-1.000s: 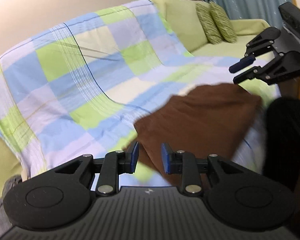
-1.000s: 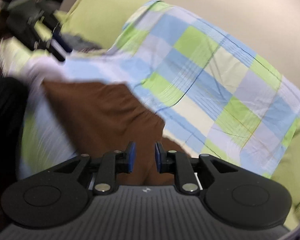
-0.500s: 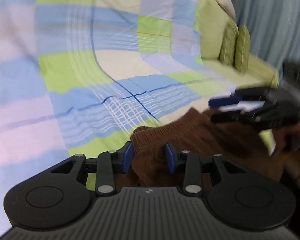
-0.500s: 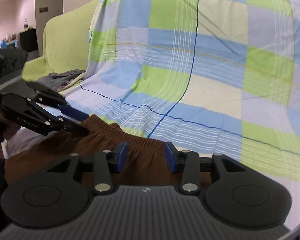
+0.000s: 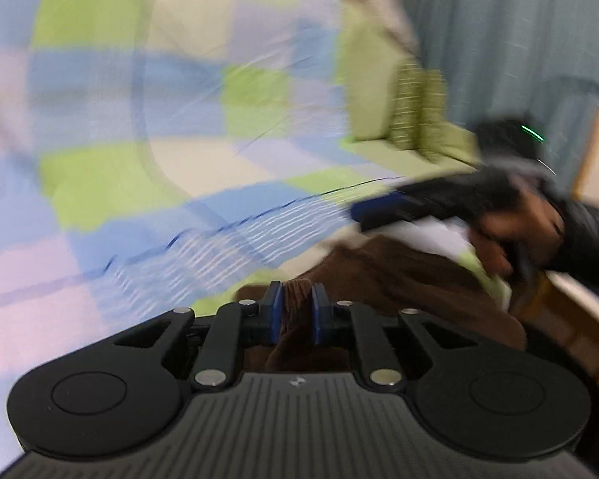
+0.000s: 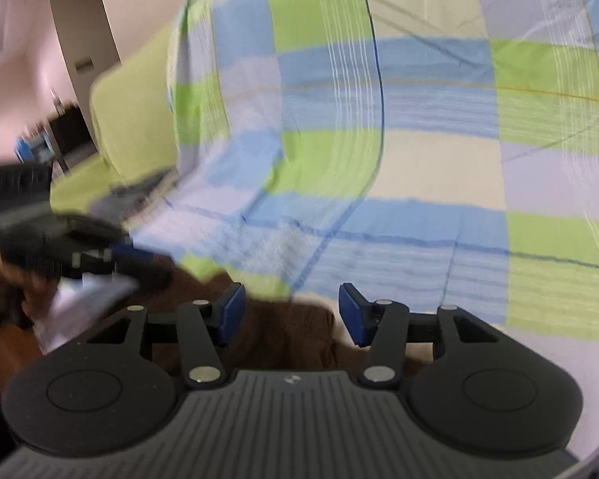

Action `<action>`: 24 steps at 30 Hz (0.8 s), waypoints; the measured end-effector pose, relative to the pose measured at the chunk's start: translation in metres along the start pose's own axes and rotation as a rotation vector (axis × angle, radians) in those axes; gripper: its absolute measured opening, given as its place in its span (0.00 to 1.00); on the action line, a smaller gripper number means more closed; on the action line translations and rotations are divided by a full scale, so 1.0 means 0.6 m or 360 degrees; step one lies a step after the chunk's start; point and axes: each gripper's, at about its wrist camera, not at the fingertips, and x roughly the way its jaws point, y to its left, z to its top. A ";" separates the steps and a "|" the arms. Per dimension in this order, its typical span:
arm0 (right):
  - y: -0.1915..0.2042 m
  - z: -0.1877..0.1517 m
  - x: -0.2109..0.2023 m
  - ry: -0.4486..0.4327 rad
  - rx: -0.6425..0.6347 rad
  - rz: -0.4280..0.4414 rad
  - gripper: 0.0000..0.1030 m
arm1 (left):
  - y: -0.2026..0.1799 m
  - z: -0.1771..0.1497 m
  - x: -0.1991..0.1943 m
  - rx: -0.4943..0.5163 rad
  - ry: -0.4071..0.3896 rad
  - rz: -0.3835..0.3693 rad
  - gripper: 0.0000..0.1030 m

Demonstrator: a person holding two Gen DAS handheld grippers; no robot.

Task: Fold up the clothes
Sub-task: 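Grasp the folded shorts' edge with the left tool while the right tool grasps the waistband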

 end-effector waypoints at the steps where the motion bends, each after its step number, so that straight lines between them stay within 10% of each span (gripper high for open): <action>1: -0.003 0.011 0.007 0.0017 -0.0021 0.0024 0.46 | -0.012 -0.002 -0.006 0.0071 -0.0030 -0.0014 0.15; 15: 0.057 0.088 0.211 0.0762 -0.0574 0.0497 0.46 | -0.065 -0.024 -0.017 0.0356 -0.0103 -0.0099 0.15; 17: 0.064 0.080 0.221 0.0798 -0.0596 0.0520 0.42 | -0.070 -0.031 -0.018 0.0356 -0.0109 -0.0103 0.15; 18: 0.066 0.078 0.226 0.0805 -0.0598 0.0528 0.23 | -0.072 -0.034 -0.018 0.0356 -0.0112 -0.0104 0.15; 24: 0.099 0.077 0.183 0.0709 -0.0734 0.0598 0.22 | -0.083 -0.033 -0.040 0.0391 -0.0167 -0.0113 0.15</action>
